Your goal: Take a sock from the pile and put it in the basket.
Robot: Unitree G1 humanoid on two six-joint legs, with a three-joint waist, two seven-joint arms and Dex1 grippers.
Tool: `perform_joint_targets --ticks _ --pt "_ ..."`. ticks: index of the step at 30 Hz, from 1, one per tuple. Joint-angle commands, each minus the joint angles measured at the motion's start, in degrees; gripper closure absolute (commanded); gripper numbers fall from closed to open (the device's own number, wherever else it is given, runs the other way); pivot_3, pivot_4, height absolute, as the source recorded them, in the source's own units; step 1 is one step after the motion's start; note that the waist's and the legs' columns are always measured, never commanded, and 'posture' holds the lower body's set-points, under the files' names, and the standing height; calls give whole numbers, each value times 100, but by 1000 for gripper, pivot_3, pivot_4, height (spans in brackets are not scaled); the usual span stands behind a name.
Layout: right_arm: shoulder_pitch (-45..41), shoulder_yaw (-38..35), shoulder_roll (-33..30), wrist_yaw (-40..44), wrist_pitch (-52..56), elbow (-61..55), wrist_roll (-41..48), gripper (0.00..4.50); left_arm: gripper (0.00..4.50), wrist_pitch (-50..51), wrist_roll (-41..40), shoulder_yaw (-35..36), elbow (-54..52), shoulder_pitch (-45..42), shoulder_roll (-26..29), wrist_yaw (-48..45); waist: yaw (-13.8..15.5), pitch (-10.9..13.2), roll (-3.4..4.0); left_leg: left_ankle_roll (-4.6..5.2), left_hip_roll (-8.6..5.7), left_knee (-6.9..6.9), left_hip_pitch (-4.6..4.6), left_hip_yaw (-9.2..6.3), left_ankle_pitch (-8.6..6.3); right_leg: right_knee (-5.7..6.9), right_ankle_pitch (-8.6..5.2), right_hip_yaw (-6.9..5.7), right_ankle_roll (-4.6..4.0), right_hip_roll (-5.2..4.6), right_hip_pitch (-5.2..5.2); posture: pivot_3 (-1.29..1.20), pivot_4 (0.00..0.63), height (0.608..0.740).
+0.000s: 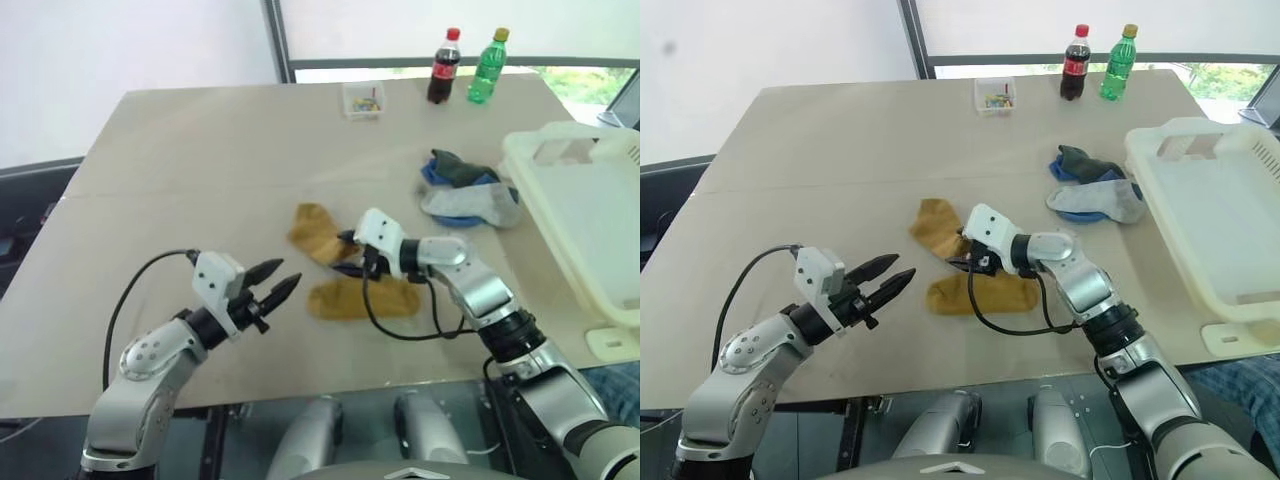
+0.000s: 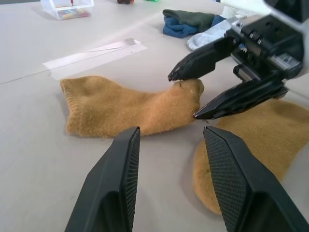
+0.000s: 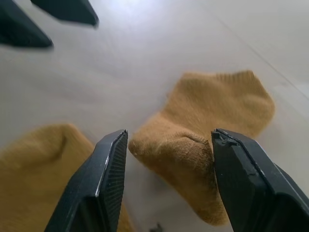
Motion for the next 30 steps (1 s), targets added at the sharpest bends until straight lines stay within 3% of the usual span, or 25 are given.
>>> perform_joint_targets --ticks 1,4,5,7,11,12,16,20,23,30 --pt "-51 23 -11 -88 -549 235 -230 1704 2295 -142 7 141 -36 24 23 4 0 0 0 -1 0 0 0 0 1 0 0 0 0 1 0 0 150 739" --pt "-85 2 41 -119 -724 508 -326 1704 2295 -175 22 135 -16 39 24 1 -2 0 0 -2 1 0 0 0 1 0 0 0 0 0 0 0 150 739" --pt "-96 -8 59 -135 -775 593 -351 1932 2295 -181 27 131 -15 46 22 3 -4 0 0 -2 1 0 0 0 1 0 0 0 0 0 1 0 150 739" --pt "-120 -49 110 -164 -851 714 -359 2547 2295 -196 39 129 -7 56 21 6 -4 0 0 -2 1 0 0 0 1 0 0 1 0 1 1 0 150 739" --pt "-162 -177 207 -143 -795 789 -257 4272 2295 -218 52 134 2 67 15 21 -3 0 0 -2 1 0 0 -1 1 0 0 1 0 1 1 0 150 739" --pt "-186 -261 262 -123 -677 764 -151 4422 2295 -221 50 140 11 68 15 20 -3 0 0 -2 1 0 0 0 1 0 0 1 0 1 1 0 150 739" --pt "-295 -793 607 -27 375 388 660 4422 2295 -217 5 170 30 89 -5 15 -4 0 0 -1 1 0 0 -1 0 1 0 1 0 2 1 0 150 739" --pt "-581 -1778 1026 -255 2712 -206 2210 4422 2295 -139 -153 215 11 103 -58 4 -3 1 1 0 2 0 -1 -4 0 1 0 1 -1 1 1 0 150 739" --pt "-861 -2726 1285 -958 4329 -133 3104 4422 2295 -77 -238 262 -3 96 -64 1 3 1 1 1 2 0 -3 -5 -1 2 1 1 -2 -3 0 0 150 739" --pt "-833 -3932 1426 -2177 5512 304 3637 4422 2295 -12 -350 299 -10 93 -41 19 23 0 2 2 -1 -2 -3 -5 -2 -4 0 -2 -3 -9 -1 0 150 739"
